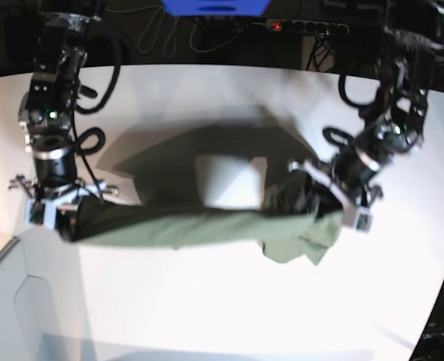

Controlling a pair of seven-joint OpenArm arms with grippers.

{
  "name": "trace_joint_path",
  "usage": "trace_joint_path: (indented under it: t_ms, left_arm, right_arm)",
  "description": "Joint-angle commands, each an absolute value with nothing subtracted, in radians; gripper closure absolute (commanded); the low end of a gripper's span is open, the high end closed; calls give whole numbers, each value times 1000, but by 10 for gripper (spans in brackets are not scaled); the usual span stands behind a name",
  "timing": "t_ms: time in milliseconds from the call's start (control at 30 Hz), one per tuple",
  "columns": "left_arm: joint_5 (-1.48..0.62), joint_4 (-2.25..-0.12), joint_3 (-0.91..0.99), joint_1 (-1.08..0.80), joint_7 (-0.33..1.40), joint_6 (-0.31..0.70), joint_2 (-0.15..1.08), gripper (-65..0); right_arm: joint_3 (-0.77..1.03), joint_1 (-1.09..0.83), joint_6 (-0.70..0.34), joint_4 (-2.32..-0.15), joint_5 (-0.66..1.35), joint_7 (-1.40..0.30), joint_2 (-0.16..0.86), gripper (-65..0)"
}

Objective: Layout the t-shirt on the table in an organized manner, then fold the t-shirt properly
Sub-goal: 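Lift the shirt with both grippers and pull them apart to stretch it, then regrasp the shirt with the left gripper and swing it across the table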

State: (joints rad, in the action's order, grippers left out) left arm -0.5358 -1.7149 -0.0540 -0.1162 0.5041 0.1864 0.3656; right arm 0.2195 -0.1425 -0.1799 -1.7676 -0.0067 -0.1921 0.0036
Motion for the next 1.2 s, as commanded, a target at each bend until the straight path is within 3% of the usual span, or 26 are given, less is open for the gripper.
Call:
trace_joint_path:
  t_ms: [0,267,533,700,833,1167]
  left_arm:
    - [-542,-1732,-45,-134,478,189,375,-143]
    - [-542,-1732,-35,-292,478,189,343,-154]
    - [-542,-1794,-35,-297,476,188,343,-417]
    - [-542,-1799,94,-294,475,185,309,-504]
    - [-542,-1701,237,-255,476,191,231,-515]
    - [-542,-1504,171,-148,476,188,208,-515]
  right_arm:
    - [222,-147,-170,-1773,-2,-162,12,0]
    - [223,-197,-170,-1738,-2,-162,13,0]
    - [223,-197,-170,-1738,-2,-162,13,0]
    - [225,-197,-170,-1738,-2,-163,13,0]
    - [223,-205,-170,-1736,-2,-163,12,0]
    - [223,-205,-170,-1736,-2,-163,12,0]
